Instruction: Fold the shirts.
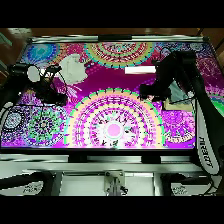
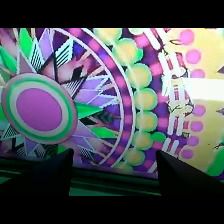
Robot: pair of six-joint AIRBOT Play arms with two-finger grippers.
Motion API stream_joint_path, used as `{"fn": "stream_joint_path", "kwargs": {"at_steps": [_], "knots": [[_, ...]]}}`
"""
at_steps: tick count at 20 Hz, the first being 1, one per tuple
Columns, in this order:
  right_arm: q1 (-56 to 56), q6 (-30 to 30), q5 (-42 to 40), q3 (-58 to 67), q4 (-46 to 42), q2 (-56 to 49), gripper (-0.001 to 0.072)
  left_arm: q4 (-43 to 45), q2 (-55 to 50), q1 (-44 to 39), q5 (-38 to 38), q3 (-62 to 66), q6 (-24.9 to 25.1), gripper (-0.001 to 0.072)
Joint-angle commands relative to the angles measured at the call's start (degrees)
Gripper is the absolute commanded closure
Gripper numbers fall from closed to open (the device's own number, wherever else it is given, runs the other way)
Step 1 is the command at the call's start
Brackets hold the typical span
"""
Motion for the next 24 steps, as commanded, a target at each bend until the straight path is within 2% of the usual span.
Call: {"fn": "stream_joint_path", "kwargs": {"at_steps": [1,14,16,18,21,24], "knots": [[0.0,0.0,0.0,0.0,0.0,0.0,0.0094,0.0,0.0,0.0,0.0,0.0,0.0,0.02],[0.0,0.1,0.6,0.0,0.0,0.0,0.0094,0.0,0.0,0.0,0.0,0.0,0.0,0.0199],[0.0,0.0,2.9,0.0,0.0,0.0,0.0094,0.0,-0.1,0.0,1.3,0.0,-0.2,0.02],[0.0,0.0,6.4,0.0,0.0,0.0,0.0094,-0.4,-0.5,0.0,5.6,0.0,-0.2,0.0201],[0.0,0.0,6.7,0.0,0.0,0.0,0.0094,-1.7,-1.9,0.0,12.7,0.0,-0.2,0.0202],[0.1,0.0,8.6,0.0,0.0,0.0,0.0094,-1.1,-4.0,0.9,26.3,0.0,-5.0,0.0204]]}}
